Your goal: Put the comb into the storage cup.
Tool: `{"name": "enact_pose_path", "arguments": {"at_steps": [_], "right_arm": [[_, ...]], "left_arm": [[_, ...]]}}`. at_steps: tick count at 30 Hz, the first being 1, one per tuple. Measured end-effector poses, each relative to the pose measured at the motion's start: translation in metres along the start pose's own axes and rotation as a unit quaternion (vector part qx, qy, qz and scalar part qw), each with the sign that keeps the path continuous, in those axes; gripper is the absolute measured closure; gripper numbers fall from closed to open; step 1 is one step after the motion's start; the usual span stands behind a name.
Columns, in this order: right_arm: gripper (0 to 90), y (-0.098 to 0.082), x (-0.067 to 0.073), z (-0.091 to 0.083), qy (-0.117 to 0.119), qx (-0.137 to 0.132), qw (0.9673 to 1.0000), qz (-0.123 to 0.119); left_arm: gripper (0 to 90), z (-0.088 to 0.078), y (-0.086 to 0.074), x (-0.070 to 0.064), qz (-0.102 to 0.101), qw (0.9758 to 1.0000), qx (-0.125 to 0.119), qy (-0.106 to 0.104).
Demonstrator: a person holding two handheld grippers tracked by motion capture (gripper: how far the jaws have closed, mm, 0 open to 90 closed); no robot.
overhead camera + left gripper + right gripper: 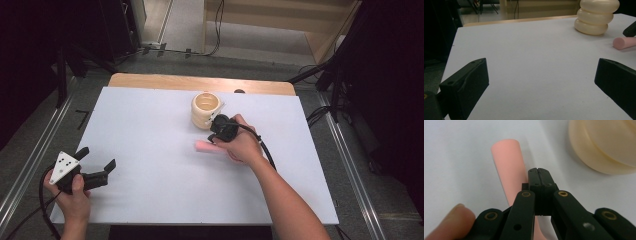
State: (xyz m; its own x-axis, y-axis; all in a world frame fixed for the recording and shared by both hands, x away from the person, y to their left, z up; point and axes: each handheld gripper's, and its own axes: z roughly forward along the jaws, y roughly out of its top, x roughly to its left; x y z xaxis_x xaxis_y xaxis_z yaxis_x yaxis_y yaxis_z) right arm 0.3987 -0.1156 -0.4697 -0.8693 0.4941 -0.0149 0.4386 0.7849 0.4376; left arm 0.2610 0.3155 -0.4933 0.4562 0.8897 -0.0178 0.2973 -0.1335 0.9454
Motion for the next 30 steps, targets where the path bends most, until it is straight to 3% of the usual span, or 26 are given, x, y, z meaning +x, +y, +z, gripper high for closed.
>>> {"name": "enact_pose_path", "arguments": {"at_steps": [7, 14, 17, 18, 19, 20, 21, 23, 25, 26, 27, 28, 30], "right_arm": [[88.3, 0.001, 0.021, -0.002, 0.019, 0.002, 0.9994, -0.028], [88.3, -0.004, 0.034, -0.002, 0.04, -0.007, 0.9985, -0.036], [88.1, -0.007, 0.038, -0.006, 0.039, -0.03, 0.9984, -0.029], [86.2, -0.009, 0.038, -0.008, 0.043, -0.054, 0.9973, -0.025], [78.0, -0.011, 0.037, -0.012, 0.048, -0.078, 0.9956, -0.018], [78.0, -0.011, 0.037, -0.012, 0.048, -0.078, 0.9956, -0.018], [69.6, -0.015, 0.035, -0.019, 0.042, -0.12, 0.9919, -0.01], [57.4, -0.02, 0.036, -0.028, 0.019, -0.154, 0.9878, 0.006], [57.4, -0.026, 0.035, -0.037, 0.019, -0.181, 0.983, 0.021], [57.4, -0.026, 0.035, -0.037, 0.019, -0.181, 0.983, 0.021], [47.0, -0.033, 0.035, -0.045, 0.027, -0.206, 0.9775, 0.036], [37.6, -0.037, 0.035, -0.049, 0.026, -0.215, 0.9752, 0.045], [22.8, -0.047, 0.038, -0.053, 0.014, -0.221, 0.9739, 0.05]], "left_arm": [[0.0, 0.0, 0.0, 0.0, 0.0, 1.0, 0.0, -0.001], [0.0, 0.0, 0.0, 0.0, -0.001, 1.0, 0.0, 0.0], [0.0, 0.0, 0.0, 0.0, 0.0, 1.0, 0.0, 0.0], [0.0, 0.0, 0.0, 0.0, -0.001, 1.0, 0.0, 0.0], [0.0, 0.0, 0.0, 0.0, 0.0, 1.0, 0.0, 0.0], [0.0, 0.0, 0.0, 0.0, 0.0, 1.0, 0.0, 0.0], [0.0, 0.0, 0.0, 0.0, 0.0, 1.0, 0.0, 0.0], [0.0, 0.0, 0.0, 0.0, 0.0, 1.0, 0.0, 0.001], [0.0, 0.001, 0.0, -0.001, 0.001, 1.0, 0.001, 0.002], [0.0, 0.001, 0.0, -0.001, 0.001, 1.0, 0.001, 0.002], [0.0, 0.0, 0.0, -0.001, 0.003, 1.0, 0.002, 0.004], [0.0, 0.0, 0.0, -0.001, 0.003, 1.0, 0.002, 0.004], [0.0, 0.0, 0.0, -0.001, 0.003, 1.0, 0.0, 0.004]]}}
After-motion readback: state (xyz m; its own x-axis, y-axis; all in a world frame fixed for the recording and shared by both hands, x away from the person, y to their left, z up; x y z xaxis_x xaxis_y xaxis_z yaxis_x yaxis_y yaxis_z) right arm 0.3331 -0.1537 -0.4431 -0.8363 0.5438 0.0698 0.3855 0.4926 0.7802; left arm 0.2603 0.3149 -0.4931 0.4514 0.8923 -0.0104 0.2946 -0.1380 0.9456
